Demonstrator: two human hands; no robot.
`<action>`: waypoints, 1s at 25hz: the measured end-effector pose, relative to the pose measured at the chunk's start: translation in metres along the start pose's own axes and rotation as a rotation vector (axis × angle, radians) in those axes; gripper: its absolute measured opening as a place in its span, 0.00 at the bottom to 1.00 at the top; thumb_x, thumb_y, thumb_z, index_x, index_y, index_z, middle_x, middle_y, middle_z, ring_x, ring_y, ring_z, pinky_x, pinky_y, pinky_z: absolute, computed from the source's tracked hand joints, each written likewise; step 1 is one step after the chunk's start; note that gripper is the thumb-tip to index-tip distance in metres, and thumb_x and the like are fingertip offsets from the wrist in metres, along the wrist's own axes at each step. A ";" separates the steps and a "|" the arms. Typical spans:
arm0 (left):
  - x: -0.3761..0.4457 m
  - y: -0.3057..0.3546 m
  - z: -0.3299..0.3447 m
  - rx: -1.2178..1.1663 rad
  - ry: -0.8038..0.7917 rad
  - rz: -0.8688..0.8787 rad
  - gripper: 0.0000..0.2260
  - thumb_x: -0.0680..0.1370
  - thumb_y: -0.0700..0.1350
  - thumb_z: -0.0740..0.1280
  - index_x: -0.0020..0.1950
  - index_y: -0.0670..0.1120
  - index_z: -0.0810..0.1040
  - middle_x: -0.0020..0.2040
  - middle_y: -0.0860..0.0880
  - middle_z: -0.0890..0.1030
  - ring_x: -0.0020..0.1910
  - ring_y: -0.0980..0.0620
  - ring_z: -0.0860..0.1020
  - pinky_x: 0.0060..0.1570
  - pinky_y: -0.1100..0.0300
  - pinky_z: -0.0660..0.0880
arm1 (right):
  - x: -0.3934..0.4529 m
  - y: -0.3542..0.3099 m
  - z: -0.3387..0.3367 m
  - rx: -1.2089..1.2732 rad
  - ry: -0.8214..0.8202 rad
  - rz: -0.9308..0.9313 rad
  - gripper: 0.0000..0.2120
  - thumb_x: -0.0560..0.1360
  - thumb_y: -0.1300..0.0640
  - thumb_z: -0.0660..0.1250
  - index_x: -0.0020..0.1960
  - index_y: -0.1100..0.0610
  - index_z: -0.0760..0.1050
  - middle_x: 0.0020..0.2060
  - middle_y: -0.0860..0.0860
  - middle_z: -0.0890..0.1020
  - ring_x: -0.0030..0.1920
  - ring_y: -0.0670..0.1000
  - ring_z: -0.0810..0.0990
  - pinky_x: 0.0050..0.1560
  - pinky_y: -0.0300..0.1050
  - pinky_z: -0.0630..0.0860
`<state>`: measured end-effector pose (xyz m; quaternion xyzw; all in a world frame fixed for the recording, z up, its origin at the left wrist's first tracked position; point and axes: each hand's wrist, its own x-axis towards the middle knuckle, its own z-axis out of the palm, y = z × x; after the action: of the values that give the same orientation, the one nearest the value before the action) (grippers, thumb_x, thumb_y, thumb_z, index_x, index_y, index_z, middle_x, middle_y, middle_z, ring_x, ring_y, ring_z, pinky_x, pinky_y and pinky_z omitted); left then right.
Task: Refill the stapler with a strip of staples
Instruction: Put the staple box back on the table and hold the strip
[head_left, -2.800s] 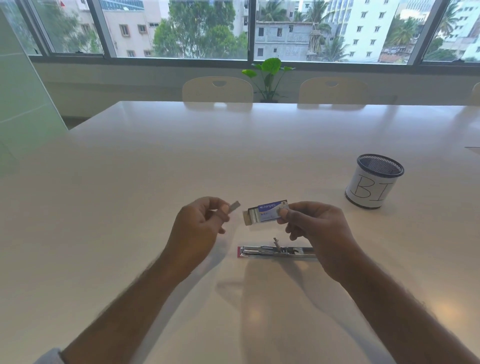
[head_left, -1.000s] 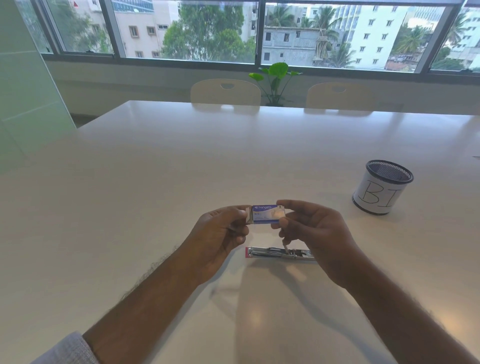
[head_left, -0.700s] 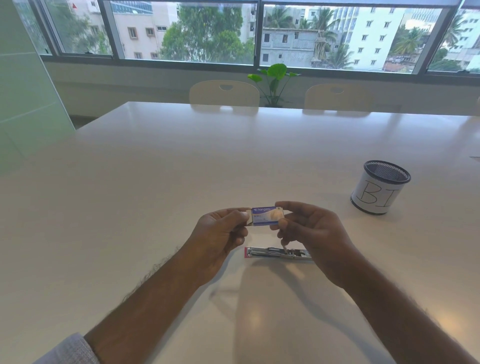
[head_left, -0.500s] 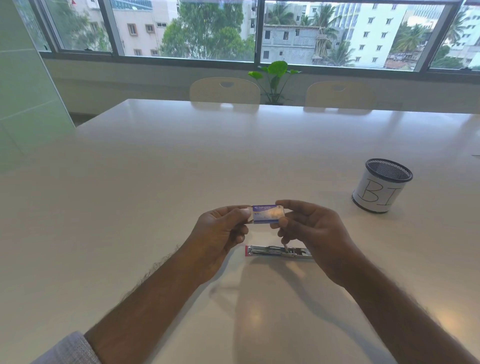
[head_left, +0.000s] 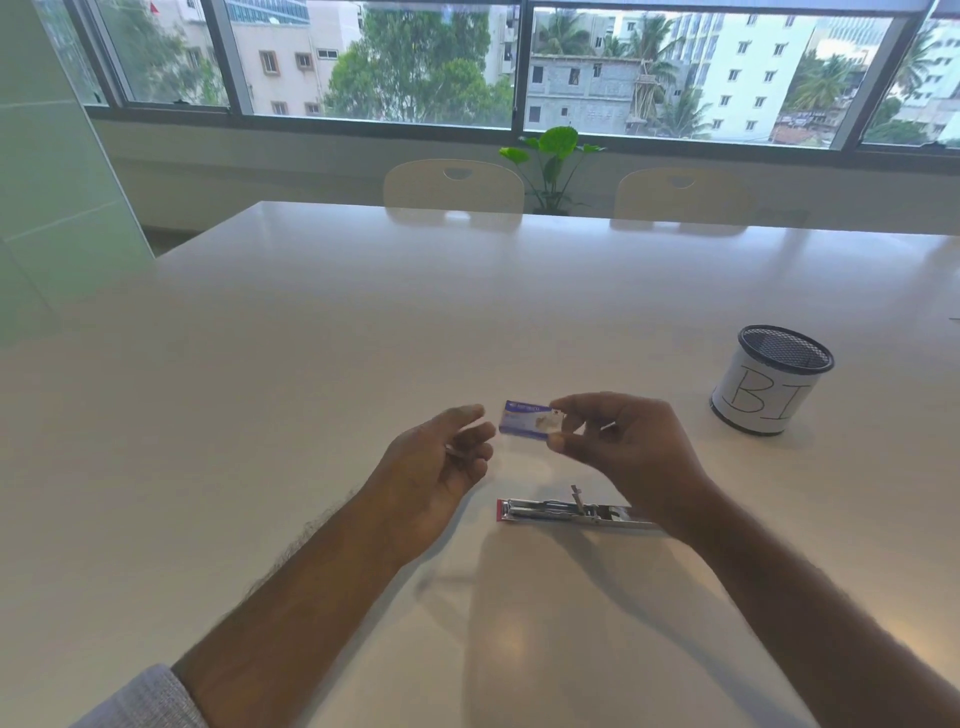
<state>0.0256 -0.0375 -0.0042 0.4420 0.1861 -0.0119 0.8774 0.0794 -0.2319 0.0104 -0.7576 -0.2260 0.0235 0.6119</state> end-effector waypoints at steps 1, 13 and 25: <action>0.001 0.003 -0.001 -0.068 0.028 -0.004 0.06 0.75 0.36 0.65 0.51 0.38 0.78 0.41 0.41 0.82 0.34 0.49 0.79 0.32 0.62 0.79 | 0.011 0.000 0.000 -0.005 0.023 0.003 0.11 0.67 0.65 0.77 0.48 0.58 0.84 0.31 0.43 0.79 0.32 0.46 0.70 0.33 0.32 0.68; 0.003 0.012 -0.007 -0.123 0.035 0.014 0.16 0.76 0.23 0.50 0.55 0.36 0.72 0.51 0.35 0.79 0.48 0.38 0.80 0.47 0.50 0.81 | 0.159 0.058 0.028 -0.362 0.130 0.186 0.11 0.70 0.59 0.76 0.52 0.61 0.83 0.44 0.57 0.85 0.40 0.51 0.78 0.40 0.39 0.71; -0.001 0.012 -0.004 -0.015 -0.022 0.039 0.10 0.82 0.36 0.57 0.57 0.38 0.77 0.51 0.38 0.85 0.47 0.42 0.85 0.45 0.54 0.83 | 0.136 0.027 0.027 -0.714 -0.034 -0.160 0.16 0.72 0.54 0.73 0.59 0.57 0.80 0.42 0.48 0.81 0.41 0.50 0.77 0.49 0.47 0.76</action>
<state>0.0256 -0.0269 0.0036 0.4387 0.1679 0.0018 0.8828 0.2010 -0.1607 0.0108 -0.9030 -0.2885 -0.0924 0.3048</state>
